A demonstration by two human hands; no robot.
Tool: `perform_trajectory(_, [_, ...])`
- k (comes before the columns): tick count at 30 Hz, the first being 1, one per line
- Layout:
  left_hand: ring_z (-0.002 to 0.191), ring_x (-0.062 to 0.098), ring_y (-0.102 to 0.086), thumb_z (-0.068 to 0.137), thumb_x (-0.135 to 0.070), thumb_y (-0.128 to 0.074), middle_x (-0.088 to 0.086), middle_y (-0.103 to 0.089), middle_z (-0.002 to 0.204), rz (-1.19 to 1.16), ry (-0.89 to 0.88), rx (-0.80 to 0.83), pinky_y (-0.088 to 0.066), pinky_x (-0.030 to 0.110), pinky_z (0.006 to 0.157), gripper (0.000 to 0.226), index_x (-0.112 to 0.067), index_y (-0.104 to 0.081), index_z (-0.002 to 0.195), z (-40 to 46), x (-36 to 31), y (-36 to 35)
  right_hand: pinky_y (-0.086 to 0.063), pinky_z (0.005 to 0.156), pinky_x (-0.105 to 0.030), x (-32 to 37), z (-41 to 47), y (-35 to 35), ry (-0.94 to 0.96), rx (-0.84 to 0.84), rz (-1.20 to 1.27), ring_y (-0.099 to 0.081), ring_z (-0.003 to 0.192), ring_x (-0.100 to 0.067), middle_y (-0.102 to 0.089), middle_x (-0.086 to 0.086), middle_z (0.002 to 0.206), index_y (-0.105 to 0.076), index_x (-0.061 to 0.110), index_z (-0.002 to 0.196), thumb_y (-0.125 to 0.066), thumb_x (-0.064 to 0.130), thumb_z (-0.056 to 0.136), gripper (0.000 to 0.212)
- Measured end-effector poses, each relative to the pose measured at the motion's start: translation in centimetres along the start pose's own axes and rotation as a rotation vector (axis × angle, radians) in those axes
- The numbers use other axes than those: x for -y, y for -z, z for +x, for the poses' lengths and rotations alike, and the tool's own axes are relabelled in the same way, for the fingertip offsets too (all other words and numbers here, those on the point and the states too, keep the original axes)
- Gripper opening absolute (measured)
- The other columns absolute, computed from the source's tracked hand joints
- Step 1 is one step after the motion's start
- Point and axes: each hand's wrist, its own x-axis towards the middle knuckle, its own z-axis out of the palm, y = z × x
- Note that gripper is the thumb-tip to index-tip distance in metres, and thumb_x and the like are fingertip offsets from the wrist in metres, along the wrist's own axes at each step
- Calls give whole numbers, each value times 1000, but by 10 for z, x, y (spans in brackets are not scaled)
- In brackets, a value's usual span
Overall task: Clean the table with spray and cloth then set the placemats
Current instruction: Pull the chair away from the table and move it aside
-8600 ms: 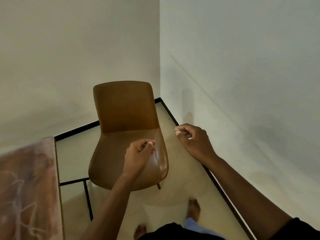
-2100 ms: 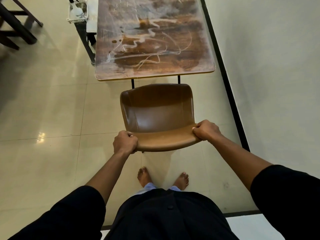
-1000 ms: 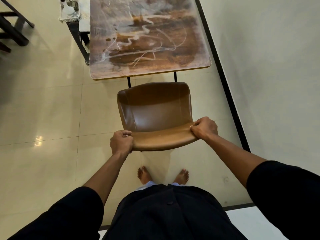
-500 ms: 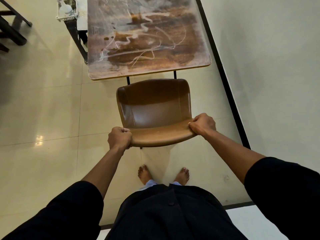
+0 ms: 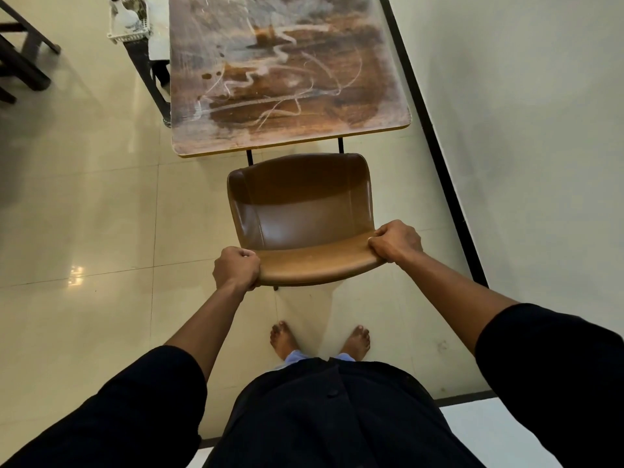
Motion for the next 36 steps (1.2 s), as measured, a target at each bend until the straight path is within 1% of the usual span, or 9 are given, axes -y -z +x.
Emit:
perform_trajectory(4, [68, 30, -70, 95, -14, -59, 10, -73, 89, 14, -2, 0, -67, 42, 61, 22, -18, -78, 86, -1, -1, 0, -55, 69, -31, 0, 0, 0, 0, 4, -7, -68, 81, -23, -73, -1, 89, -81, 23, 99, -69, 35, 85, 22])
perform_trajectory(8, [71, 34, -72, 94, -12, -58, 10, -74, 90, 15, -4, -4, -66, 42, 57, 23, -19, -77, 83, 0, -2, 2, -52, 73, -31, -1, 0, -1, -3, 5, -8, -67, 87, -24, -75, -2, 98, -80, 22, 106, -69, 36, 86, 26])
perform_trajectory(12, [73, 31, -69, 93, -10, -59, 9, -73, 93, 11, -17, 8, -66, 42, 57, 23, -17, -79, 86, 0, -2, 3, -50, 76, -31, 0, -2, -2, -6, -10, -4, -66, 94, -24, -76, -3, 107, -79, 23, 110, -70, 36, 89, 27])
perform_trajectory(16, [72, 28, -67, 93, -9, -59, 8, -72, 94, -3, -20, 17, -66, 43, 58, 23, -15, -81, 91, -1, -1, 4, -49, 75, -31, 1, -3, 0, -19, -2, -8, -65, 92, -24, -76, -4, 106, -80, 21, 108, -69, 34, 89, 25])
perform_trajectory(23, [70, 29, -69, 96, -12, -59, 10, -72, 94, 17, -26, 22, -67, 46, 62, 22, -19, -75, 84, 1, -1, 5, -49, 74, -32, 6, -9, 4, -37, 12, -33, -66, 93, -26, -76, -5, 106, -79, 19, 109, -70, 36, 88, 29])
perform_trajectory(27, [70, 29, -70, 96, -10, -55, 9, -71, 99, 41, -42, 62, -66, 41, 58, 23, -15, -78, 98, 0, -3, 7, -52, 76, -33, 9, -12, 6, -27, 20, -58, -67, 92, -25, -76, -4, 105, -79, 19, 111, -69, 37, 89, 30])
perform_trajectory(30, [70, 29, -73, 97, -16, -52, 6, -69, 104, 142, -63, 149, -65, 37, 57, 23, -21, -73, 108, 2, -6, 10, -58, 81, -36, 11, -17, 10, -23, 20, -82, -68, 88, -24, -75, -4, 100, -78, 22, 111, -66, 40, 91, 30])
perform_trajectory(33, [82, 29, -73, 98, -29, -50, 5, -70, 107, 427, -150, 224, -62, 37, 73, 21, -28, -67, 111, 3, -14, 16, -61, 81, -39, 14, -24, 14, -21, 9, -140, -68, 83, -25, -72, -3, 94, -75, 25, 109, -59, 43, 93, 29])
perform_trajectory(36, [100, 30, -65, 98, -33, -52, 6, -71, 115, 637, -275, 231, -54, 39, 87, 26, -24, -69, 115, 4, -27, 13, -56, 86, -39, 17, -31, 21, -21, -62, -152, -66, 99, -29, -69, -6, 113, -73, 25, 120, -55, 48, 95, 37])
